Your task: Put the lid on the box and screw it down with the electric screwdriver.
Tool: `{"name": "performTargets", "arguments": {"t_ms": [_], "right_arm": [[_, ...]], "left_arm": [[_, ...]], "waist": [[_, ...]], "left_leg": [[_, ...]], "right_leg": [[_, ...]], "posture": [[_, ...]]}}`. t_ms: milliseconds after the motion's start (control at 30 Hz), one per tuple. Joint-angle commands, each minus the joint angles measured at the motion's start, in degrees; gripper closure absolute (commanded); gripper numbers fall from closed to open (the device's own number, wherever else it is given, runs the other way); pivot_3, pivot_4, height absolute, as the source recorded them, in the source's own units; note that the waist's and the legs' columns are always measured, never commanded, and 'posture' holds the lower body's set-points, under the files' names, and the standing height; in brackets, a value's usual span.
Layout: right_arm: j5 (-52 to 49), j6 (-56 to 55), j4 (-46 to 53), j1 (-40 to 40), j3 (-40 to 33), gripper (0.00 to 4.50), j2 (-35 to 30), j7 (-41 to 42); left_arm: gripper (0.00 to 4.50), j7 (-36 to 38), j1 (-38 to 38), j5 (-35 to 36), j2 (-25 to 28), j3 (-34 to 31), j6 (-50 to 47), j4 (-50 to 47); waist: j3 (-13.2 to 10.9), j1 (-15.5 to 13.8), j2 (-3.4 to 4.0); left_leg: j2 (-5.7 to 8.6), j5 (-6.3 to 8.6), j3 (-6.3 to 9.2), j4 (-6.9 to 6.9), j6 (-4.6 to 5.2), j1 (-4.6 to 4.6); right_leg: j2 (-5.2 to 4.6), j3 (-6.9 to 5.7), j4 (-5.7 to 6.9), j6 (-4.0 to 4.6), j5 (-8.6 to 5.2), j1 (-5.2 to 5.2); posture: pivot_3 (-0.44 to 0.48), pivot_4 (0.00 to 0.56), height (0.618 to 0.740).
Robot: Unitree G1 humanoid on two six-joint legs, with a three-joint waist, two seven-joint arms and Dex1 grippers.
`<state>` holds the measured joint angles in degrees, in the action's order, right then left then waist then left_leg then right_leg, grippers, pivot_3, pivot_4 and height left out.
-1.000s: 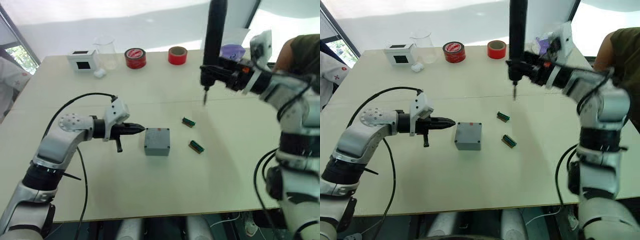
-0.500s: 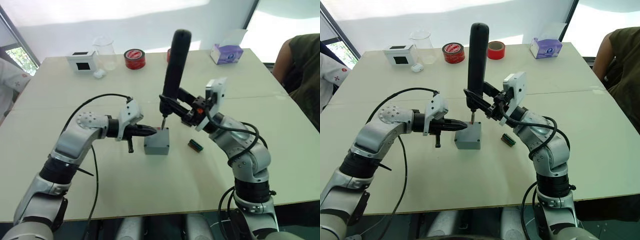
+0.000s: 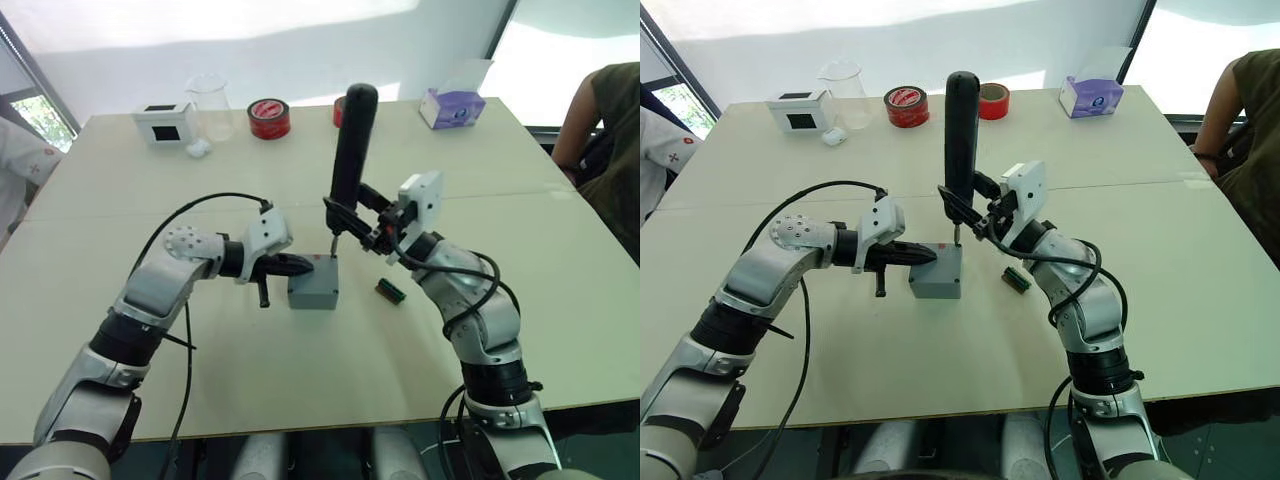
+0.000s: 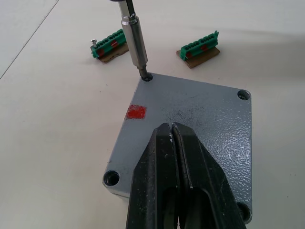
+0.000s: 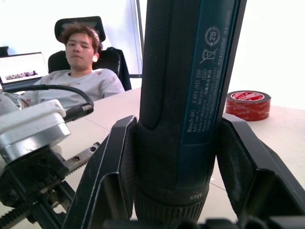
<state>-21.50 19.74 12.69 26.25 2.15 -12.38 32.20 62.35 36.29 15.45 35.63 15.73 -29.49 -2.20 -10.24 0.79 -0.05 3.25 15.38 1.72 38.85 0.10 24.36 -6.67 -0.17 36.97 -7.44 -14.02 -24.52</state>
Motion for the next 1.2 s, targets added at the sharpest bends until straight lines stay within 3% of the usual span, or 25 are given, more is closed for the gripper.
{"name": "performTargets", "arguments": {"t_ms": [33, 367, 567, 833, 1200], "right_arm": [[0.5, -2.5, 0.7, 0.3, 0.2, 2.68, -0.6, 0.9], [1.5, -0.3, -3.1, -3.8, 1.7, 2.68, -0.5, 0.5], [3.4, 0.1, -6.1, -3.9, 2.9, 2.68, -0.9, -0.7], [5.9, -0.7, -8.6, -5.0, 5.8, 2.68, -1.2, -0.9], [5.6, -1.2, -8.7, -7.8, 6.7, 2.68, -0.8, -0.6]], "left_arm": [[4.5, 0.4, -0.5, -0.5, 0.5, -0.4, -0.2, -0.2], [4.5, 0.2, -1.2, -1.0, 0.5, 0.3, -0.3, -0.8], [4.5, 0.1, -2.1, -1.1, 0.5, 0.2, -0.8, -0.9], [4.5, 0.0, -2.3, -1.2, 0.4, 0.3, -1.0, -0.9], [4.5, 0.2, -2.5, -1.5, 0.2, 0.3, -1.5, -1.2]], "waist": [[0.0, 0.0, 0.0], [0.1, 0.0, -0.04], [0.1, 0.0, -0.03], [0.6, -0.1, -0.17], [1.3, -0.1, -0.34]], "left_leg": [[0.0, 0.0, 0.0, 0.0, 0.0, 0.0], [-0.01, 0.01, 0.01, 0.02, 0.02, -0.12], [-0.02, 0.38, -0.01, -0.02, 0.61, -1.09], [-0.03, 0.41, -0.03, -0.65, 0.64, -2.02], [-0.04, 0.42, -0.01, -0.75, 0.63, -2.07]], "right_leg": [[0.0, 0.0, 0.0, 0.0, 0.0, 0.0], [0.0, 0.0, 0.0, 0.0, 0.0, 0.13], [0.0, 0.0, -0.17, 0.04, -0.11, 1.09], [-0.02, 0.0, -0.82, 0.04, -0.14, 1.97], [-0.02, -0.01, -0.9, 0.05, -0.14, 1.99]], "posture": [[0.0, 0.15, 0.74], [0.0, 0.15, 0.74], [0.0, 0.15, 0.74], [0.0, 0.15, 0.74], [0.0, 0.15, 0.74]]}}
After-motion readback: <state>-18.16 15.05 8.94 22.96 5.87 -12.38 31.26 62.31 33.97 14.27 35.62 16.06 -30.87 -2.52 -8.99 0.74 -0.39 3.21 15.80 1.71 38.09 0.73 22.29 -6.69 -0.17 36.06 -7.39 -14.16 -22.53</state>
